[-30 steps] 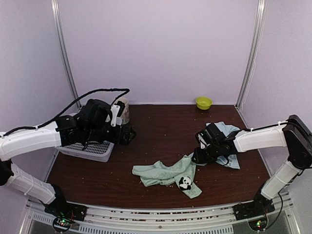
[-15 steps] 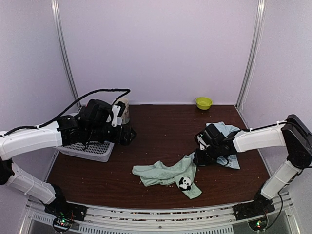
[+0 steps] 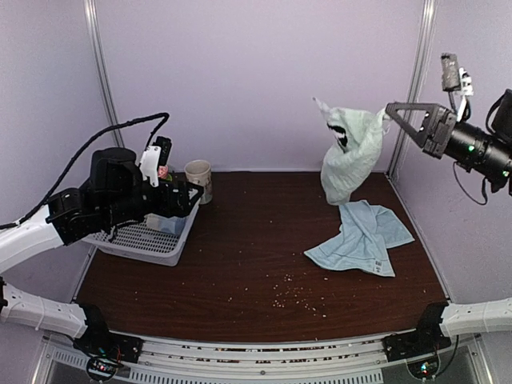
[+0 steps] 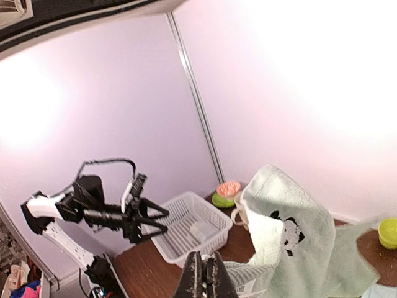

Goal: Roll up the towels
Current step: Pick up the towel from the center of the board.

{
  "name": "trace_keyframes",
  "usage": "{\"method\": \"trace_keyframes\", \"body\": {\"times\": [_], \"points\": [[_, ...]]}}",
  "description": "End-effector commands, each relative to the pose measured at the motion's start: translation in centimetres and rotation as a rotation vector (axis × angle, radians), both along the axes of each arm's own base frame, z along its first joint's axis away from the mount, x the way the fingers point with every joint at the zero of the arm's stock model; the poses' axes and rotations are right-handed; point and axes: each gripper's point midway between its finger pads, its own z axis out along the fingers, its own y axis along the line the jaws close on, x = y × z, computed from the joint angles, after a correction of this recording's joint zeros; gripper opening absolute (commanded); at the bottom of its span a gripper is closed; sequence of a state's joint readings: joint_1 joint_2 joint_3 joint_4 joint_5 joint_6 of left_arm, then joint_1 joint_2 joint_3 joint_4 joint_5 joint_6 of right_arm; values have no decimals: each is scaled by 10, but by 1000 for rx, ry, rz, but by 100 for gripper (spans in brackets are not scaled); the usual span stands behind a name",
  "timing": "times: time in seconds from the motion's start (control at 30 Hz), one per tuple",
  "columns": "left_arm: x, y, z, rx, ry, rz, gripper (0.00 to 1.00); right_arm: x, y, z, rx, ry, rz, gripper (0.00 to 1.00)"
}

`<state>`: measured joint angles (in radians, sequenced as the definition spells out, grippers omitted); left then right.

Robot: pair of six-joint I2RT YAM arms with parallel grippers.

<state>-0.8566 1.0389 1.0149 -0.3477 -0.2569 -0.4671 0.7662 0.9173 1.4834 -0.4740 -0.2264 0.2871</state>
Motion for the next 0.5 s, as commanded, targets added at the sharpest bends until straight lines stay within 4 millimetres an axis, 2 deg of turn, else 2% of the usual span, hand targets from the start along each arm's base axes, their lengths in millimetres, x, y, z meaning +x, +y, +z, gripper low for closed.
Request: {"method": "trace_keyframes", "body": {"times": [0.0, 0.07, 0.17, 0.37, 0.43, 0.47], "points": [[-2, -14, -4, -13, -16, -67, 91, 28, 24, -121, -238, 253, -15, 0], [-4, -23, -10, -19, 1, -109, 91, 25, 21, -120, -229, 249, -14, 0], [-5, -38, -15, -24, 14, -152, 91, 21, 20, -109, -228, 224, -2, 0], [-4, -52, -11, -30, 2, -181, 91, 19, 26, -89, -254, 168, 38, 0], [-3, -51, -5, -36, -13, -173, 91, 23, 31, -72, -258, 142, 42, 0], [-3, -49, 1, -40, -28, -167, 91, 23, 35, -57, -247, 127, 57, 0]]}}
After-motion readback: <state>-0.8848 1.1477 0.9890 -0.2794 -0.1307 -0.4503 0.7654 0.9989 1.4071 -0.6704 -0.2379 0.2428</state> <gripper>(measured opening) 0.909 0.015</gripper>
